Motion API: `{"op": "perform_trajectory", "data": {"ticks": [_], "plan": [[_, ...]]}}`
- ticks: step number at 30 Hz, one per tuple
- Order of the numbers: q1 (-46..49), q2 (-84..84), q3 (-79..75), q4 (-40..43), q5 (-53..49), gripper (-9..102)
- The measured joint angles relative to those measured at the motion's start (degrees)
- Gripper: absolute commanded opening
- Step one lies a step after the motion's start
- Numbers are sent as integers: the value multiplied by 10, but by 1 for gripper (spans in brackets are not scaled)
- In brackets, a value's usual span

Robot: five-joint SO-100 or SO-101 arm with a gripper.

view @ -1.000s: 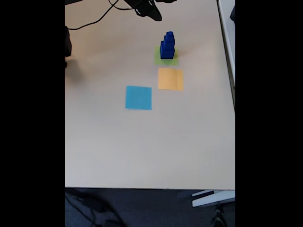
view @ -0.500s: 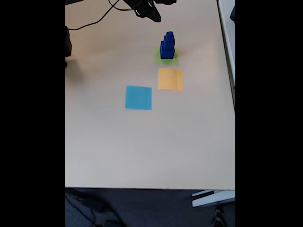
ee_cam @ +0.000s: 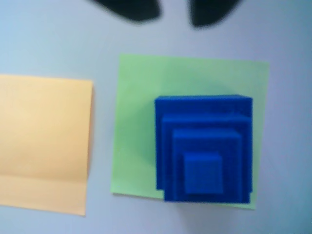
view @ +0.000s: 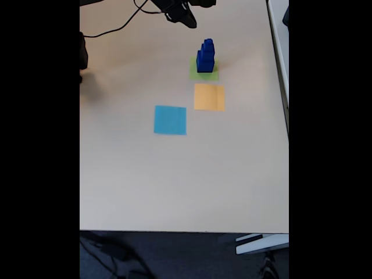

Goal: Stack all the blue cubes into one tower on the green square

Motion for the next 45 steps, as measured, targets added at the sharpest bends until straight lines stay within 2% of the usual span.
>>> {"op": "perform_trajectory", "data": {"ticks": [45], "plan": [[9, -37, 0, -33, -14, 0]]}}
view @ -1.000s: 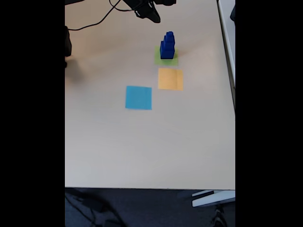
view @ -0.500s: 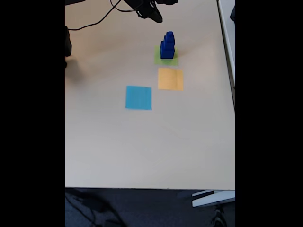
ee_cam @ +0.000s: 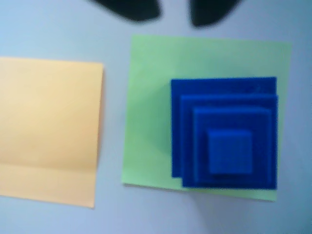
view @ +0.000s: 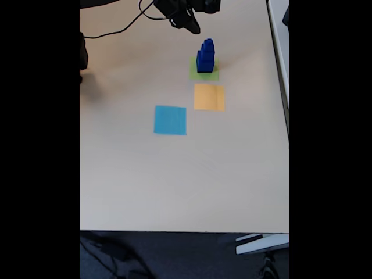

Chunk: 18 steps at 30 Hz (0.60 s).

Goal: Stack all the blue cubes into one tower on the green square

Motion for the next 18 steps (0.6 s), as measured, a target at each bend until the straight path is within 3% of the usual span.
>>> {"op": "perform_trajectory", "data": {"ticks": [18], "plan": [[3, -36, 3, -27, 0, 0]]}}
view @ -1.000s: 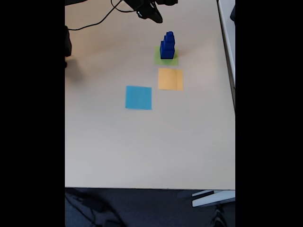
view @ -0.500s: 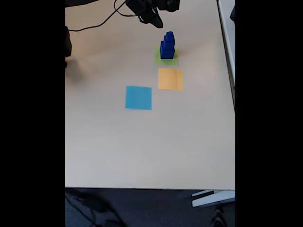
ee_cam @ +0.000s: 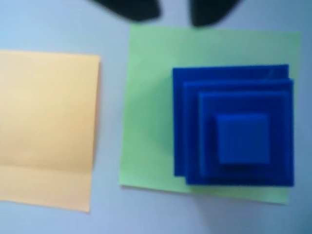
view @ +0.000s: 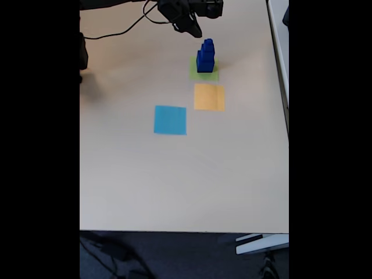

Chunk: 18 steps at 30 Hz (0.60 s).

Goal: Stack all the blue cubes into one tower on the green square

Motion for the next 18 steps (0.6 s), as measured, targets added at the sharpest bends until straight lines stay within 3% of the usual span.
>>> {"op": "perform_trajectory", "data": {"ticks": [18], "plan": [[0, -18, 10, -20, 4, 0]]}}
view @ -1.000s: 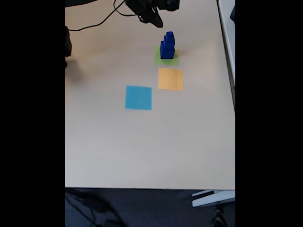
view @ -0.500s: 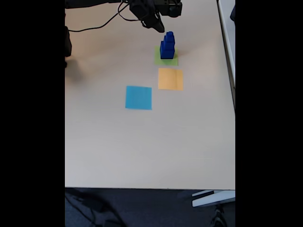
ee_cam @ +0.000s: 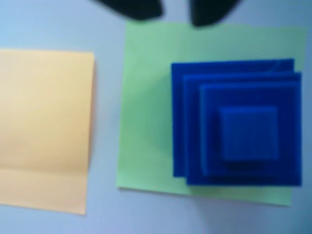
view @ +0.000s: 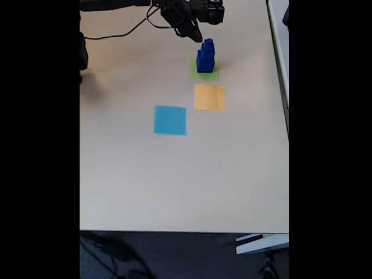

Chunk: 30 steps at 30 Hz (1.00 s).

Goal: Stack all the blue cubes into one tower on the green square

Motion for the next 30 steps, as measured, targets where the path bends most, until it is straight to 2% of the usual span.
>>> {"op": "perform_trajectory", "data": {"ticks": [30], "plan": [[-1, -37, 0, -39, -7, 0]]}}
